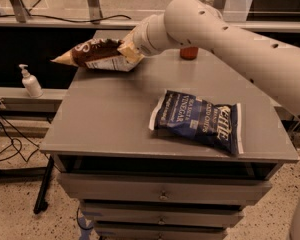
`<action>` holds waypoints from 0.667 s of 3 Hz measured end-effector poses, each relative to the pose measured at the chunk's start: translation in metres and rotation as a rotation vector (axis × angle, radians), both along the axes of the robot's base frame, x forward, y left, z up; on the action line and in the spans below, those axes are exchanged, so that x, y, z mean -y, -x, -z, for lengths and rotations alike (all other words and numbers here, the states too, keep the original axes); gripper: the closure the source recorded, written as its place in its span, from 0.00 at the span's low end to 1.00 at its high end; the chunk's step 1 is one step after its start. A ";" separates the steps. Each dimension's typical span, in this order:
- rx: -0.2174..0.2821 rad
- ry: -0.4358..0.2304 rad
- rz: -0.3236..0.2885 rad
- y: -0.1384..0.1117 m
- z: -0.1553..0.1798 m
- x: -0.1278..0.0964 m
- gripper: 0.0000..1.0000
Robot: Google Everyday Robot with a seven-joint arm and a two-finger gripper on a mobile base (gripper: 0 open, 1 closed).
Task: Pick brown chip bag
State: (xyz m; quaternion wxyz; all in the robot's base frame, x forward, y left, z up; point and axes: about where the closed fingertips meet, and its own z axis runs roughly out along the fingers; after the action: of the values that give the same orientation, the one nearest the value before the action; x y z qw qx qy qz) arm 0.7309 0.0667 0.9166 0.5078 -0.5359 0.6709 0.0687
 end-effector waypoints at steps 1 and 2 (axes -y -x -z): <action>0.058 -0.037 -0.035 0.009 -0.033 -0.003 1.00; 0.135 -0.074 -0.060 0.021 -0.072 -0.003 1.00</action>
Offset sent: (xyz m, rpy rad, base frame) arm -0.0363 -0.0019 0.1224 0.1216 -0.2384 0.0868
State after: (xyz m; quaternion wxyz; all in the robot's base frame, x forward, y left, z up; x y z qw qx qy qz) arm 0.7099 0.0702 0.9884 0.5693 -0.5401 0.6156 0.0724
